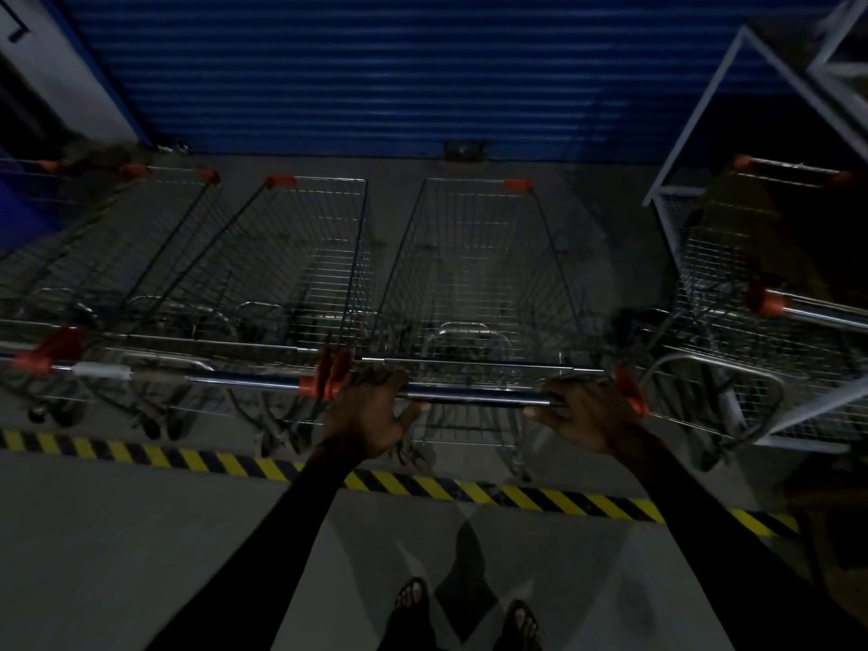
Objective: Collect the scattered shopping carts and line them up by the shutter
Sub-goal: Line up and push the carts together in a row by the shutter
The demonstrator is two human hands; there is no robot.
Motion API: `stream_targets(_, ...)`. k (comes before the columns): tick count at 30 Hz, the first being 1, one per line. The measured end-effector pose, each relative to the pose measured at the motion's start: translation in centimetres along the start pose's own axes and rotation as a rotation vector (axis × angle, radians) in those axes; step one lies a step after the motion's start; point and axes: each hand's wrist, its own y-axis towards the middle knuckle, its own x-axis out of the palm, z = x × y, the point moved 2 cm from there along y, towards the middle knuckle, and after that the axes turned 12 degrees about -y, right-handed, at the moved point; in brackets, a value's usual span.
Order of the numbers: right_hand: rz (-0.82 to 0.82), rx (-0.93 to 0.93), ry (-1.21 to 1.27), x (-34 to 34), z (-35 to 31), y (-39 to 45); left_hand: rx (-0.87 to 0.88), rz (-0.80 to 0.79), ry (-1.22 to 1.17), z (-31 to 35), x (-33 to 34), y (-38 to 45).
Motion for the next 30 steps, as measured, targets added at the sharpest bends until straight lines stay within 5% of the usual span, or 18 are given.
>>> stream_targets(6, 0.187, 0.09, 0.042, -0.9, 0.2, -0.8, -0.008, -0.013, 0.042, 1.7, 0.1, 0.6)
stream_targets(10, 0.048, 0.11, -0.008, -0.9, 0.4, -1.3, 0.026, 0.018, 0.125, 2.9, 0.7, 0.6)
stream_targets(19, 0.041, 0.138, 0.056, -0.4, 2.2, -1.6, 0.05, -0.081, 0.132, 3.8, 2.7, 0.8)
stream_targets(30, 0.076, 0.197, 0.137, 1.8, 1.8, -2.3, 0.085, -0.002, 0.088, 2.6, 2.4, 0.5)
